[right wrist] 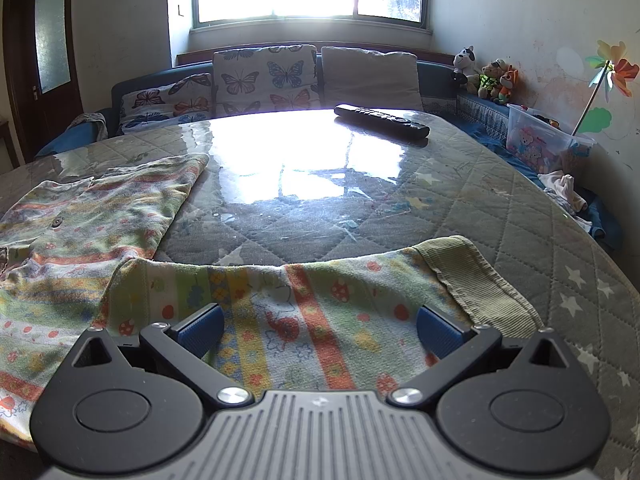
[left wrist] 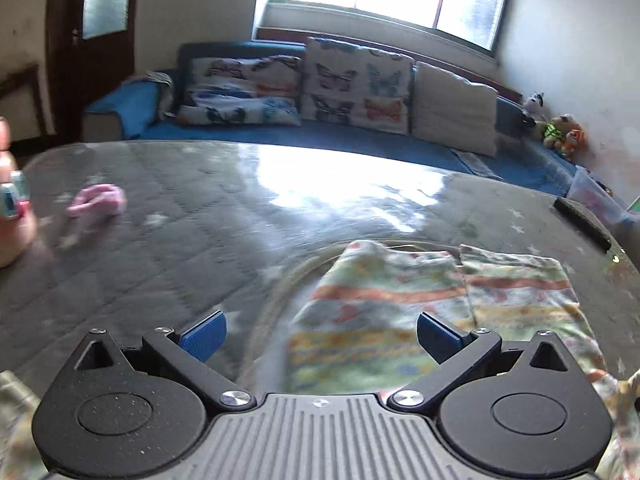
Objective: Fold clothes
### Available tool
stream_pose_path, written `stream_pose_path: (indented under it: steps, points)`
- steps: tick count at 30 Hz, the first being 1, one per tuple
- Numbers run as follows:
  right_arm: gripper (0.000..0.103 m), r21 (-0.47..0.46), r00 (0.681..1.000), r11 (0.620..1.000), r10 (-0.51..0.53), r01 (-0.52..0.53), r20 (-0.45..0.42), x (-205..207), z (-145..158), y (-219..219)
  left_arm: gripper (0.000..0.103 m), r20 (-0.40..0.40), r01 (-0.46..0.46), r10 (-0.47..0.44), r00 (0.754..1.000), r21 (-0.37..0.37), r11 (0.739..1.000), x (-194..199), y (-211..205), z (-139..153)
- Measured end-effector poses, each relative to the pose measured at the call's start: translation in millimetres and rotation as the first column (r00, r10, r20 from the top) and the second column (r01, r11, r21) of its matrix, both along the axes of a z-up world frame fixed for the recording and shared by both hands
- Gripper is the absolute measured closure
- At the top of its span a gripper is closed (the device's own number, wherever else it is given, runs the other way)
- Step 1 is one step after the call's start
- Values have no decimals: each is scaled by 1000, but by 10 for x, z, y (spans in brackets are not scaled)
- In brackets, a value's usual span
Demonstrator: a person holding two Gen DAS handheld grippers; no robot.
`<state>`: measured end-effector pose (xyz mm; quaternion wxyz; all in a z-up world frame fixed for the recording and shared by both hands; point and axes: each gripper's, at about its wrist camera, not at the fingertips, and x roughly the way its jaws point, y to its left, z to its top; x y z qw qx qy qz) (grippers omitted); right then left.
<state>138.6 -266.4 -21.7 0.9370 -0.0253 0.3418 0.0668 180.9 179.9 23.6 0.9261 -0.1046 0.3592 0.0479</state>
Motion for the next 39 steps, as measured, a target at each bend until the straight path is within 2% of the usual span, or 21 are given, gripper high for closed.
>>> stream_pose_path:
  steps: [5, 12, 17, 29, 39]
  points:
    - [0, 1, 1000, 1000, 0, 0, 0, 0, 0, -2, 0, 19, 55, -54, 998, -73, 996, 277, 0, -48]
    - [0, 3, 1000, 1000, 0, 0, -1, -3, 2, -7, 0, -28, 68, -72, 997, -147, 987, 569, 138, -137]
    - [0, 3, 1000, 1000, 0, 0, -1, -3, 1, -11, 0, -25, 92, -101, 995, -243, 966, 615, 187, -191]
    - [0, 4, 1000, 1000, 0, 0, -1, -4, 2, -13, 0, -23, 118, -128, 992, -256, 959, 657, 95, -202]
    - [0, 4, 1000, 1000, 0, 0, -1, -5, 3, -14, 0, 11, 182, -188, 982, -300, 936, 568, -45, -148]
